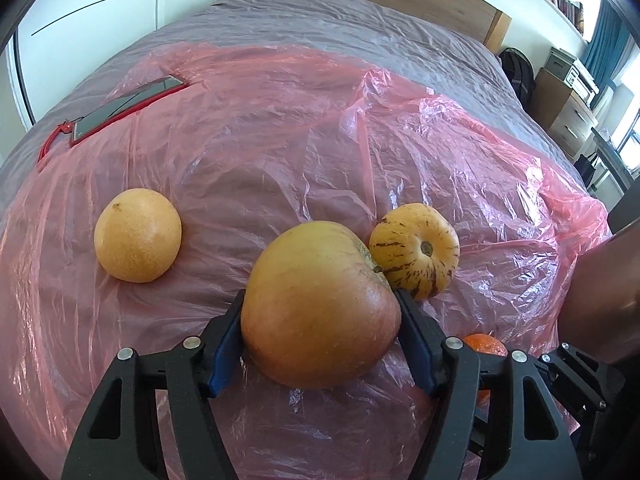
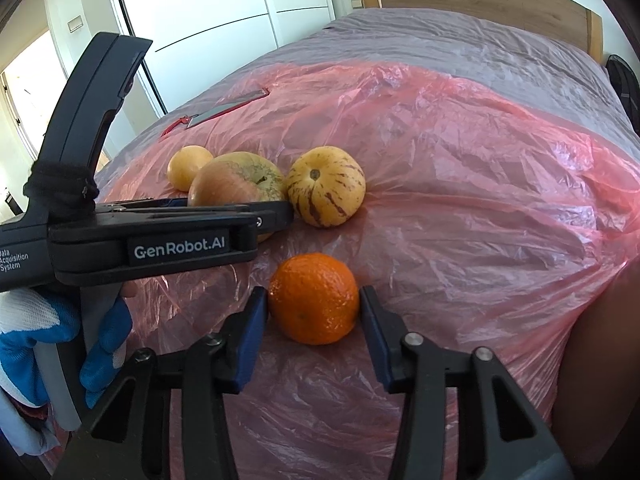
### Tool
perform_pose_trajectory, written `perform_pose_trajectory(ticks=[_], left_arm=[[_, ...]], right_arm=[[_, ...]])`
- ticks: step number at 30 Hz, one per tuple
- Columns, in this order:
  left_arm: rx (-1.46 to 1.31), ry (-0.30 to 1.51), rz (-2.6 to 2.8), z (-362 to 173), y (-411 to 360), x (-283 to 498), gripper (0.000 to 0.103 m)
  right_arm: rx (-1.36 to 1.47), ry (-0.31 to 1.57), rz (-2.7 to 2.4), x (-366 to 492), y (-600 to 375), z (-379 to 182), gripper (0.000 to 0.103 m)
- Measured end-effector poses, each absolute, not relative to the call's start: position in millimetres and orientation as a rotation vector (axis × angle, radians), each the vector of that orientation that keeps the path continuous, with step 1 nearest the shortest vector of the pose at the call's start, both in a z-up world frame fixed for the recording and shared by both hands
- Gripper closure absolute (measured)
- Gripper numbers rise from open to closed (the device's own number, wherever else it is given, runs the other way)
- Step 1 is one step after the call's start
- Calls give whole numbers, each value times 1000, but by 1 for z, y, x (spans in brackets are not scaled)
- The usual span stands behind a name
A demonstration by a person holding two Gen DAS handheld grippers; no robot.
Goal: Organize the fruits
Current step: 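Close left gripper on the large pear while right gripper approaches the mandarin, then lift and carry the pear with left gripper while right gripper carries the mandarin to the tray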
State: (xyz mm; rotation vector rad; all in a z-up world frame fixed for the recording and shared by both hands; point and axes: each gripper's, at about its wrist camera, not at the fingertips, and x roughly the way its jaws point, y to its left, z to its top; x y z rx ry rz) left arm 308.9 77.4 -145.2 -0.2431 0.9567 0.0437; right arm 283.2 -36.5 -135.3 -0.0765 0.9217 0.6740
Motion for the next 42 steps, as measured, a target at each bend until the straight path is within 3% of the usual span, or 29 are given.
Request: perform_pose_trajectory(ticks=[10, 13, 15, 42], left_arm=[[-501, 973, 64, -147, 105, 313, 32], [-554, 978, 89, -151, 110, 314, 34], [-567, 972, 85, -151, 109, 314, 40], [-280, 867, 64, -99, 91, 264, 42]], right_arm=[[-68, 925, 676, 283, -37, -136, 42], [-69, 925, 675, 283, -37, -136, 42], [-69, 927, 674, 283, -37, -136, 42], [-67, 904, 653, 257, -44, -104, 46]])
